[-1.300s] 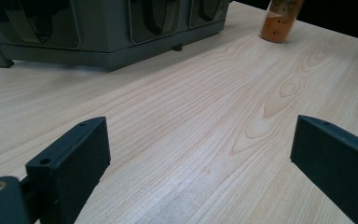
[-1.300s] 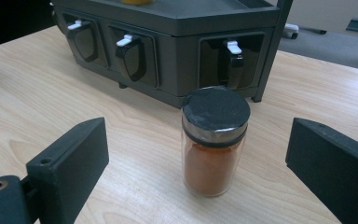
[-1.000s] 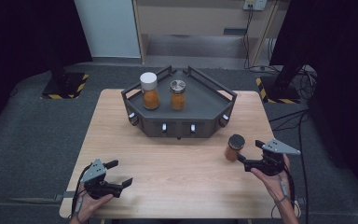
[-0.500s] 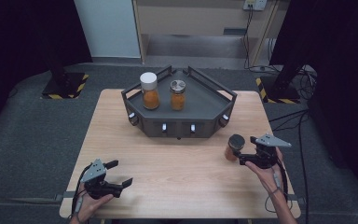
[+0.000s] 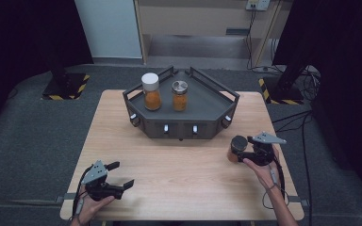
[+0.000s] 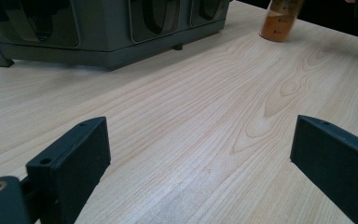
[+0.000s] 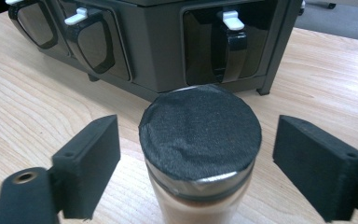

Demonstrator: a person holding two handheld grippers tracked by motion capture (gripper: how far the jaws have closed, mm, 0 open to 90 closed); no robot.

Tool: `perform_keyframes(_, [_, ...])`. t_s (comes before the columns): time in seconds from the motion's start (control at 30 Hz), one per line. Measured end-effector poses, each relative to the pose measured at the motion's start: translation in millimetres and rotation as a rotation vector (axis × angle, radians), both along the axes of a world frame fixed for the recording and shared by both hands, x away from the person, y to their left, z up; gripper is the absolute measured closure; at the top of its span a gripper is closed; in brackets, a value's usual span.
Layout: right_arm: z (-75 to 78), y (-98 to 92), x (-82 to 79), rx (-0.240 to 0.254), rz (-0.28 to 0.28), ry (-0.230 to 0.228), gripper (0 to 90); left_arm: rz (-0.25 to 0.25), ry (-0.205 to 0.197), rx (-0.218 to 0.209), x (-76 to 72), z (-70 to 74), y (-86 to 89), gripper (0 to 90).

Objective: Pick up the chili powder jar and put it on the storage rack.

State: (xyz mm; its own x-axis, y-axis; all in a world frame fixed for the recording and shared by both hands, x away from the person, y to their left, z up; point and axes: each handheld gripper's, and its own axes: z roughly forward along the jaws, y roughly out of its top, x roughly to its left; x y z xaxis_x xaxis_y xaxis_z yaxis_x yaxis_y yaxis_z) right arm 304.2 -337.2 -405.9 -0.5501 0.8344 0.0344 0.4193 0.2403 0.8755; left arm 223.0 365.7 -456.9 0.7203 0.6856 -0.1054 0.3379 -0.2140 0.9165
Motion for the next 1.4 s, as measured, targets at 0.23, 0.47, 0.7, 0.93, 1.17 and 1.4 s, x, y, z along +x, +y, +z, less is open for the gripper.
perform_keyframes(0.23, [-5.1,3.0,9.5,0.005,-0.007,0.015,20.7,0.000,0.000,0.000,0.1,-0.1,0.1,4.1])
perform_keyframes(0.47, [-10.8,2.4,14.2,0.013,0.005,0.016,31.7,-0.001,0.001,0.001,0.3,0.0,-0.1,4.1])
perform_keyframes(0.7, [-8.4,6.3,10.9,-0.023,0.006,-0.001,33.0,0.000,0.001,0.003,0.2,0.1,-0.4,4.2])
perform_keyframes(0.93, [-4.9,7.1,12.0,-0.036,0.012,0.005,33.2,-0.003,0.003,0.004,0.6,0.2,-0.5,4.2])
perform_keyframes(1.17, [2.7,7.5,12.7,-0.040,0.024,0.012,33.5,-0.002,0.002,0.003,0.5,0.1,-0.4,4.3])
perform_keyframes(1.4, [17.2,10.3,13.5,-0.050,0.040,0.007,33.7,-0.001,0.002,0.003,0.4,0.1,-0.3,4.2])
